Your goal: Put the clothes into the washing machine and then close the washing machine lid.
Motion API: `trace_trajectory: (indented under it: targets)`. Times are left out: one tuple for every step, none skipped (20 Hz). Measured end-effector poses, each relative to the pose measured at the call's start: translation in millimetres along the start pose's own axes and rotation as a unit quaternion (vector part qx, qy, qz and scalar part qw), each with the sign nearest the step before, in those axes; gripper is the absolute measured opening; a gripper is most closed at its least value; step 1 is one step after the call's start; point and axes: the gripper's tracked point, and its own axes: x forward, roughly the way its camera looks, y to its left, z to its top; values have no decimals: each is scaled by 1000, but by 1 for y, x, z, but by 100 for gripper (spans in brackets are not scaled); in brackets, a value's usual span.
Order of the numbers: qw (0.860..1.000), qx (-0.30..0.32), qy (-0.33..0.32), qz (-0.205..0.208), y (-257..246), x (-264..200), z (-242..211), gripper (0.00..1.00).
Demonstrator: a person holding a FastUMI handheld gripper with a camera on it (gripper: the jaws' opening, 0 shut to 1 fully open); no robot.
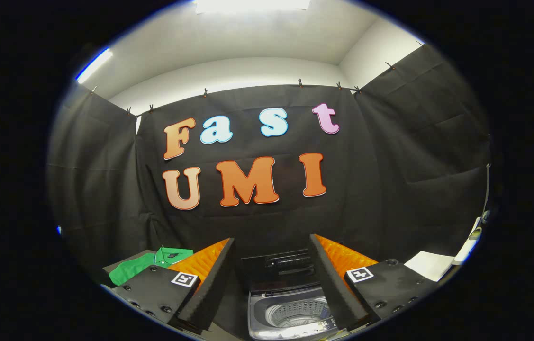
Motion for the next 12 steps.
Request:
trace_trajectory:
  targets:
    - [1000, 1, 0, 0, 0, -1, 0, 98]
    - [1000, 4, -2, -1, 0, -2, 1, 98]
    - [1000, 11, -4, -3, 0, -3, 2, 98]
    - [1000, 18, -5, -4, 5, -4, 3, 98]
    - [1000, 19, 1, -2, 11, -4, -1, 98]
    - [1000, 11, 4, 16, 23, -5, -3, 98]
    - [999, 1, 0, 35, 34, -6, -1, 98]
    - [999, -3, -4, 38, 42, -4, 2, 98]
    - [999, -2, -8, 41, 48, -1, 5, 98]
    - [999, 5, -8, 50, 57, 5, 7, 98]
    - [998, 15, -6, 63, 69, 11, 9, 98]
    - [997, 24, -3, 76, 81, 14, 11, 98]
